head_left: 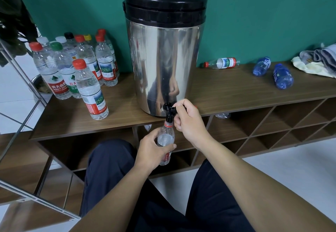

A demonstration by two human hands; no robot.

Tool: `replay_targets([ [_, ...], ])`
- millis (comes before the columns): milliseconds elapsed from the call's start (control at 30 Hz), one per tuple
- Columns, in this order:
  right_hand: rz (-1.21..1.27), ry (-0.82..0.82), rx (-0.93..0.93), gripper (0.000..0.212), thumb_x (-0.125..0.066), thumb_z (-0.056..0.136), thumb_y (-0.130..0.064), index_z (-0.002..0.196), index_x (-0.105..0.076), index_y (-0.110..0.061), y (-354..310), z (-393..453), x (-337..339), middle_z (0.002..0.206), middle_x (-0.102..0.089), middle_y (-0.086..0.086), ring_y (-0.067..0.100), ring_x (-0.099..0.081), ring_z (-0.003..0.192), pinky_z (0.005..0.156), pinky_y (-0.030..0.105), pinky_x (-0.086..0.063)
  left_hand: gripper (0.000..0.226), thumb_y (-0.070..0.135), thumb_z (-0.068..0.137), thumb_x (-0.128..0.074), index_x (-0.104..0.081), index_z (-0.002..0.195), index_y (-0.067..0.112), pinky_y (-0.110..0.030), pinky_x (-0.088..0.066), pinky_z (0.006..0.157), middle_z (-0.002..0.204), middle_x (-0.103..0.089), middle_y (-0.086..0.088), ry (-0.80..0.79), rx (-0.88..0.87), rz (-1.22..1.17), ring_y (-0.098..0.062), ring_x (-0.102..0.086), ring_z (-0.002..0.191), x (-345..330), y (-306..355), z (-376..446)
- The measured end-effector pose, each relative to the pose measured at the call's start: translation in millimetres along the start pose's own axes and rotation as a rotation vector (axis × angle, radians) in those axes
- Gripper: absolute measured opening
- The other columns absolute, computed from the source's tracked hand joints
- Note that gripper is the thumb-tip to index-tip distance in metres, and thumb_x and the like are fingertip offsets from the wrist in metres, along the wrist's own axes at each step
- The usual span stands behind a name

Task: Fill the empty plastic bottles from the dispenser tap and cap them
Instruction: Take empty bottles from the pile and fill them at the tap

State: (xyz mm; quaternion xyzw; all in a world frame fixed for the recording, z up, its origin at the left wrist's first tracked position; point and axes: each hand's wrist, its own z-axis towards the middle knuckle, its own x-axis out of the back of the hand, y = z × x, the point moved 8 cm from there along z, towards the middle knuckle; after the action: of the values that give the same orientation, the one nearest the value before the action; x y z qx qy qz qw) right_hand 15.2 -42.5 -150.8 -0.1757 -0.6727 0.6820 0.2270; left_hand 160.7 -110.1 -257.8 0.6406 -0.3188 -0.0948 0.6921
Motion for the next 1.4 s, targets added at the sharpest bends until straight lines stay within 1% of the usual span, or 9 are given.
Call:
replay_targets([
  [133, 0.01, 0.013, 0.004, 0.02, -0.046, 0.116, -0.023, 0.102, -0.06, -0.018, -0.3, -0.5, 0.2, 0.06, -0.041, 0.001, 0.016, -0.038, 0.056, 0.052, 0.029, -0.033, 0.071, 0.032, 0.076, -0.104, -0.072, 0.139, 0.039, -0.042, -0.06, 0.11, 0.123, -0.078, 0.026, -0.004, -0.007, -0.012, 0.0, -0.072, 0.118, -0.7, -1.8, 0.6],
  [300, -0.013, 0.014, 0.006, 0.02, -0.046, 0.116, -0.024, 0.104, -0.06, -0.018, -0.8, -0.4, 0.2, 0.061, -0.042, 0.001, 0.016, -0.039, 0.056, 0.052, 0.029, -0.034, 0.07, 0.031, 0.076, -0.104, -0.072, 0.139, 0.04, -0.045, -0.059, 0.112, 0.124, -0.078, 0.025, -0.013, -0.017, -0.018, -0.001, -0.073, 0.119, -1.6, -2.1, 0.1],
  [600, -0.021, 0.01, 0.011, 0.021, -0.046, 0.116, -0.026, 0.105, -0.061, -0.019, -1.5, -2.1, 0.4, 0.062, -0.043, 0.001, 0.015, -0.04, 0.057, 0.053, 0.03, -0.035, 0.069, 0.031, 0.077, -0.104, -0.073, 0.137, 0.04, -0.041, -0.06, 0.11, 0.122, -0.078, 0.026, -0.011, -0.01, -0.015, 0.002, -0.072, 0.117, -1.0, -0.7, -0.8],
  [733, -0.02, 0.01, 0.013, 0.02, -0.045, 0.116, -0.025, 0.106, -0.061, -0.018, -1.6, -3.1, 0.8, 0.061, -0.043, 0.0, 0.014, -0.039, 0.056, 0.053, 0.029, -0.035, 0.07, 0.033, 0.076, -0.104, -0.072, 0.138, 0.041, -0.044, -0.06, 0.111, 0.124, -0.078, 0.026, -0.012, -0.007, -0.012, 0.0, -0.072, 0.119, -1.3, -2.2, 0.3],
  [900, -0.009, 0.011, 0.011, 0.02, -0.046, 0.116, -0.025, 0.103, -0.061, -0.021, -1.2, -2.2, 0.1, 0.06, -0.043, -0.001, 0.015, -0.039, 0.056, 0.053, 0.029, -0.034, 0.068, 0.03, 0.077, -0.104, -0.073, 0.137, 0.04, -0.043, -0.06, 0.111, 0.122, -0.078, 0.025, -0.014, -0.012, -0.021, 0.0, -0.073, 0.118, -1.1, -1.1, -0.1],
  [1067, 0.005, 0.018, 0.012, 0.021, -0.046, 0.116, -0.025, 0.101, -0.061, -0.021, 0.7, -0.5, 0.0, 0.061, -0.041, 0.002, 0.016, -0.038, 0.056, 0.053, 0.031, -0.033, 0.066, 0.03, 0.077, -0.103, -0.074, 0.135, 0.04, -0.044, -0.06, 0.11, 0.121, -0.079, 0.024, -0.017, -0.023, -0.025, 0.0, -0.073, 0.116, -1.2, -0.2, -0.1],
  [1400, 0.002, 0.012, 0.01, 0.021, -0.046, 0.116, -0.025, 0.103, -0.061, -0.019, 1.8, 0.3, -0.3, 0.063, -0.042, 0.003, 0.016, -0.039, 0.057, 0.053, 0.032, -0.033, 0.066, 0.027, 0.077, -0.103, -0.074, 0.136, 0.038, -0.038, -0.06, 0.108, 0.119, -0.079, 0.024, -0.014, -0.036, -0.027, 0.003, -0.073, 0.114, -0.7, 2.2, -1.0],
])
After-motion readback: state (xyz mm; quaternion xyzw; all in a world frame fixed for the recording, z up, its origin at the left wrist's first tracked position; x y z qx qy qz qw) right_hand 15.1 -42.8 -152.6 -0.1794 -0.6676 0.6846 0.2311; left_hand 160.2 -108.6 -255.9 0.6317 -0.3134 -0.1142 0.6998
